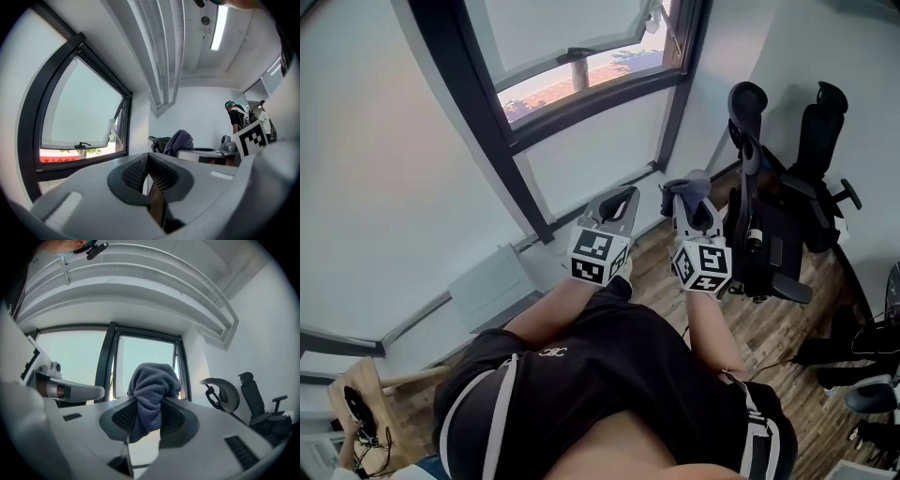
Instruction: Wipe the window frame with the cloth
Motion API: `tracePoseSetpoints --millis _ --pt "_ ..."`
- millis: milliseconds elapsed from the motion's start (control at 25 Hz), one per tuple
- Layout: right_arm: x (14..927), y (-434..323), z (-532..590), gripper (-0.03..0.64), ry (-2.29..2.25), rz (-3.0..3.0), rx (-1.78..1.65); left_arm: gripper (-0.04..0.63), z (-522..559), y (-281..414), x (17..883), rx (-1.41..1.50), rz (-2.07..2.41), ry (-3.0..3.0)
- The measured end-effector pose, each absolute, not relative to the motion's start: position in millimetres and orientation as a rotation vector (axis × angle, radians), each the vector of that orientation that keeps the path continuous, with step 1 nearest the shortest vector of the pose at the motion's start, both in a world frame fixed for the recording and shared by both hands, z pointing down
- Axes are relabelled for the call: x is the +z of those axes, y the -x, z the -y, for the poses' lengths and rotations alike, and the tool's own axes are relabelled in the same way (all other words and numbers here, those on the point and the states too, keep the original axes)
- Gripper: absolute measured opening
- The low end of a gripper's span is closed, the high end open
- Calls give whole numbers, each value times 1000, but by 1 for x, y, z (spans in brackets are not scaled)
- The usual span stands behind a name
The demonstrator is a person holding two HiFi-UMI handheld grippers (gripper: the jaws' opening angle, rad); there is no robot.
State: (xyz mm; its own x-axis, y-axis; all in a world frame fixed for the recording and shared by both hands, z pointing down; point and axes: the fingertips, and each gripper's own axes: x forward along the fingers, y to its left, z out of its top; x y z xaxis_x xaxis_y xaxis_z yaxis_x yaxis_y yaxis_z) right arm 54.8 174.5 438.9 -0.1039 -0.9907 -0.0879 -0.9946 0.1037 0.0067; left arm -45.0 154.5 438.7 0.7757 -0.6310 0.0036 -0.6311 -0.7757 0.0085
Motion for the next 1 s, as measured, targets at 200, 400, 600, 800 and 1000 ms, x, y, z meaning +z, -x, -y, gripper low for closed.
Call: tracePoseSetpoints --millis 200,400,600,800,1000 --pt "440 -65 -144 110 2066 -2311 127 9 -130 20 445 3 1002 -2965" --pt "441 -80 -104 110 2065 -2323 146 9 -89 -3 452 -14 990 -2959" --pt "443 -102 -52 110 2076 -2332 128 9 -38 -23 462 1 995 -2923" --pt "436 -120 11 110 2064 -2354 111 9 19 -29 457 -29 1051 -2868" --pt "425 -128 78 110 2028 -2380 93 9 79 -33 460 -22 1101 -2808"
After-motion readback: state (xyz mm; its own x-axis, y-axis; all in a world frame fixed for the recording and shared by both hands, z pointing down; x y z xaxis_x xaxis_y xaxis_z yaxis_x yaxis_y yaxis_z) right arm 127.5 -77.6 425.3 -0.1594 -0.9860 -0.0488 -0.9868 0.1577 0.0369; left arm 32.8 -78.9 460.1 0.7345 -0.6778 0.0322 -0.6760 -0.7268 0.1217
